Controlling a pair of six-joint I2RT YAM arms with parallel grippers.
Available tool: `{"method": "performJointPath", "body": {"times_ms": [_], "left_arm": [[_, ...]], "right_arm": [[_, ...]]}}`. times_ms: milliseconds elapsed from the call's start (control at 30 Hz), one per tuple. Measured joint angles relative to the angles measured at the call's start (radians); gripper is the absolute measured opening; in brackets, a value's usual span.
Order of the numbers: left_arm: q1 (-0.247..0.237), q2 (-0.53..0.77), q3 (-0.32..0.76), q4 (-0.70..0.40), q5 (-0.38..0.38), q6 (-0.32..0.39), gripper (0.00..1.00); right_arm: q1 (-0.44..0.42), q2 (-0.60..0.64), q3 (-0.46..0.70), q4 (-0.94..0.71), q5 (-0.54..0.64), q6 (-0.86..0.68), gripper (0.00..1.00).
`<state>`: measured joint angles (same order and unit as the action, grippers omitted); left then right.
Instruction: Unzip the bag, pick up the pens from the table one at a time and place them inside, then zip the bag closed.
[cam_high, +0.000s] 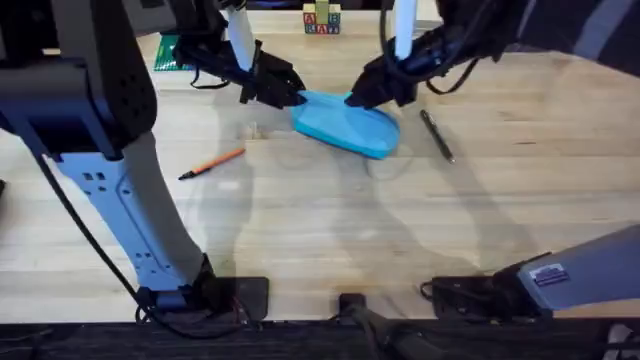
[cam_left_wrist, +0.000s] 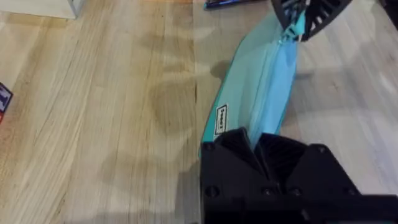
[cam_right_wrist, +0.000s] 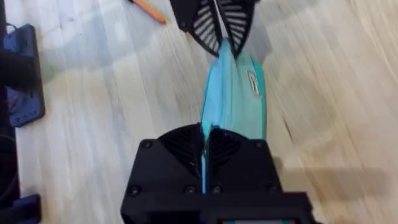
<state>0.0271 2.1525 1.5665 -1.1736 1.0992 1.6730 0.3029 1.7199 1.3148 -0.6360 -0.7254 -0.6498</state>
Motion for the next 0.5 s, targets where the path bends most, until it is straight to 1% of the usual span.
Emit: {"method": "performJointPath", "body": {"times_ms": [267, 500], "left_arm": [[0.010, 0.000, 0.001, 0.003, 0.000, 0.000, 0.042], [0.013, 0.000, 0.004, 0.006, -0.003, 0.000, 0.042]], "right_arm": [[0.043, 0.007, 0.000, 0.102, 0.008, 0.027, 0.030], [0.047, 0.040, 0.000, 0.212, 0.015, 0.144, 0.030]]}}
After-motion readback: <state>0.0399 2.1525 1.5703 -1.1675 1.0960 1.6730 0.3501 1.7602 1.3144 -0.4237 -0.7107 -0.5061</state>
